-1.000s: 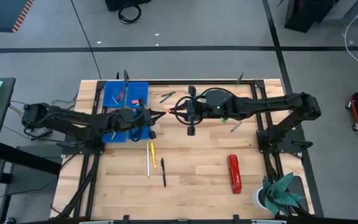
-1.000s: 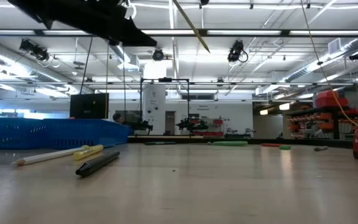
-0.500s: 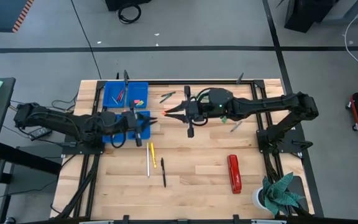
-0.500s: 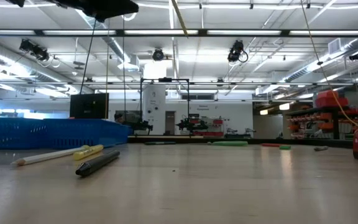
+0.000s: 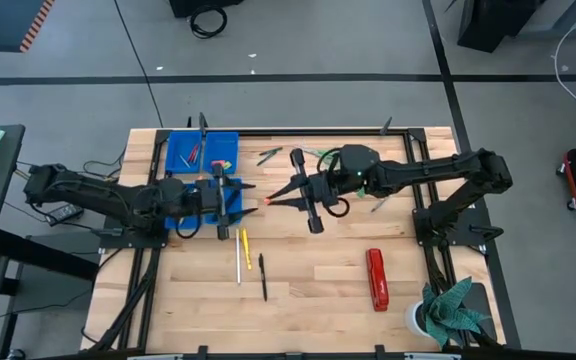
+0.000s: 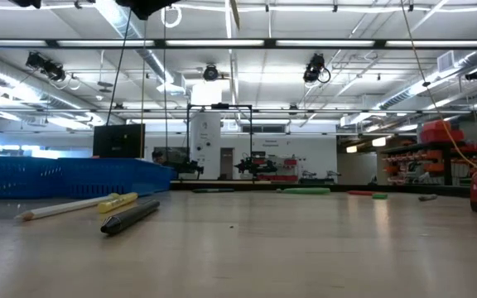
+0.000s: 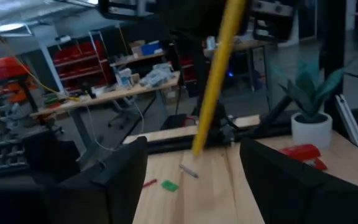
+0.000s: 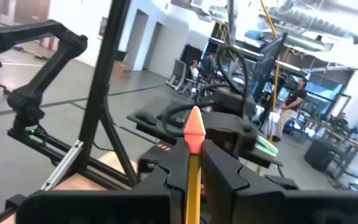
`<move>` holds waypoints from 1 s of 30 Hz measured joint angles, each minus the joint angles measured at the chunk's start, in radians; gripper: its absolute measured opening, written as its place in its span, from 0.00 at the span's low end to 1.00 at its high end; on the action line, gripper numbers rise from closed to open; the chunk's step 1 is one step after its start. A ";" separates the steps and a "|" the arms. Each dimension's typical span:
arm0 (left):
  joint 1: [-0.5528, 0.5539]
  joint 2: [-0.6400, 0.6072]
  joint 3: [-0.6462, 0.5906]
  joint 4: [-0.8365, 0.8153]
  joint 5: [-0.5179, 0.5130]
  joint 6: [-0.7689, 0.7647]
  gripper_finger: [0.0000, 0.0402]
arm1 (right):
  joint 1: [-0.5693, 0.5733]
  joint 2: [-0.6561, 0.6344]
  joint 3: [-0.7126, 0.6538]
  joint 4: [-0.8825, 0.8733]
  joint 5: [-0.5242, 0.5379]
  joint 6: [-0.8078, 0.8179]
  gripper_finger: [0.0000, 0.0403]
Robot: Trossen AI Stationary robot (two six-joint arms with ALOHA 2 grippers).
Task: Sort crayons/erasers/pens/pencils in bins
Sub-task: Put the yellow pencil into the bottom left blue bin
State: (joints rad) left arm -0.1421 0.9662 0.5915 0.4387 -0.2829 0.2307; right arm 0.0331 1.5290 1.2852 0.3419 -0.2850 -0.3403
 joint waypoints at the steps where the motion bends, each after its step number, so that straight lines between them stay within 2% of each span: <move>1: 0.001 0.013 0.000 0.016 -0.001 0.000 0.67 | 0.007 0.002 0.000 0.005 -0.003 -0.001 0.10; 5: -0.001 0.088 0.000 0.117 0.043 0.001 0.66 | 0.031 0.015 0.001 0.018 -0.017 -0.038 0.10; 12: -0.002 0.237 0.000 0.333 0.043 0.015 0.61 | 0.044 0.061 0.001 0.040 -0.017 -0.045 0.10; 25: -0.027 0.324 0.000 0.452 0.043 0.069 0.57 | 0.042 0.100 0.000 0.069 -0.017 -0.045 0.10; 30: -0.031 0.323 0.000 0.444 0.024 0.070 0.46 | 0.042 0.100 0.000 0.065 -0.016 -0.040 0.10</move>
State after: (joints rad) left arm -0.1728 1.2896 0.5915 0.8825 -0.2591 0.3008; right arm 0.0746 1.6291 1.2854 0.4072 -0.3012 -0.3805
